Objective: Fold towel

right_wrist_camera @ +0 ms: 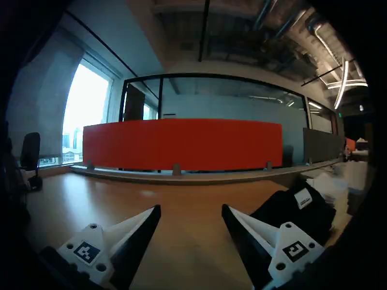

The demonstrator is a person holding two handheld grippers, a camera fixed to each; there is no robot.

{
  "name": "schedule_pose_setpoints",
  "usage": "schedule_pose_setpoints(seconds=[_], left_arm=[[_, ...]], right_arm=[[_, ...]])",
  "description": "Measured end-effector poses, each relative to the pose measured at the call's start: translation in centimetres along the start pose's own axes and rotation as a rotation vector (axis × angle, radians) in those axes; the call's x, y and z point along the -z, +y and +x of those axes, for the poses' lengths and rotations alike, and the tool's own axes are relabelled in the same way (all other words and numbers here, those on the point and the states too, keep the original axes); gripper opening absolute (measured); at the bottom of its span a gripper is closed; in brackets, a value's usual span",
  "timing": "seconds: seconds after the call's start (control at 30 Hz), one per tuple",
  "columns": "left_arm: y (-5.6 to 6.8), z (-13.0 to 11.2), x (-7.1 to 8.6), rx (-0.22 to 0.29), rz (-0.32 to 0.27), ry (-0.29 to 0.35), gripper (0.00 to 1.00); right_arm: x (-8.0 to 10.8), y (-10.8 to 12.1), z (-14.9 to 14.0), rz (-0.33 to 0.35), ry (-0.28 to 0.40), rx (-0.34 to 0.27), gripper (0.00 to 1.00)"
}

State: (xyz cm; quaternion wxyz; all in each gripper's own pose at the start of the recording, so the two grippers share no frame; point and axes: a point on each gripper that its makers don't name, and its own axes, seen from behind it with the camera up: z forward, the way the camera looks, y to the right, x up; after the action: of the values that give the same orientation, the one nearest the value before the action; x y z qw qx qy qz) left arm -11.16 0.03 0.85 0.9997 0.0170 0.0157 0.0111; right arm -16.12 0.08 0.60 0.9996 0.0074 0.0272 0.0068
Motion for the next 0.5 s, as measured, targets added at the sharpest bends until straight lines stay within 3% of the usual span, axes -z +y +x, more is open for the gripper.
schedule_pose_setpoints(seconds=[0.5], left_arm=[[-0.07, 0.12, 0.07, 0.000, 0.000, -0.001, 1.00]], right_arm=[[-0.11, 0.04, -0.02, 0.000, 0.000, 0.000, 0.98]])
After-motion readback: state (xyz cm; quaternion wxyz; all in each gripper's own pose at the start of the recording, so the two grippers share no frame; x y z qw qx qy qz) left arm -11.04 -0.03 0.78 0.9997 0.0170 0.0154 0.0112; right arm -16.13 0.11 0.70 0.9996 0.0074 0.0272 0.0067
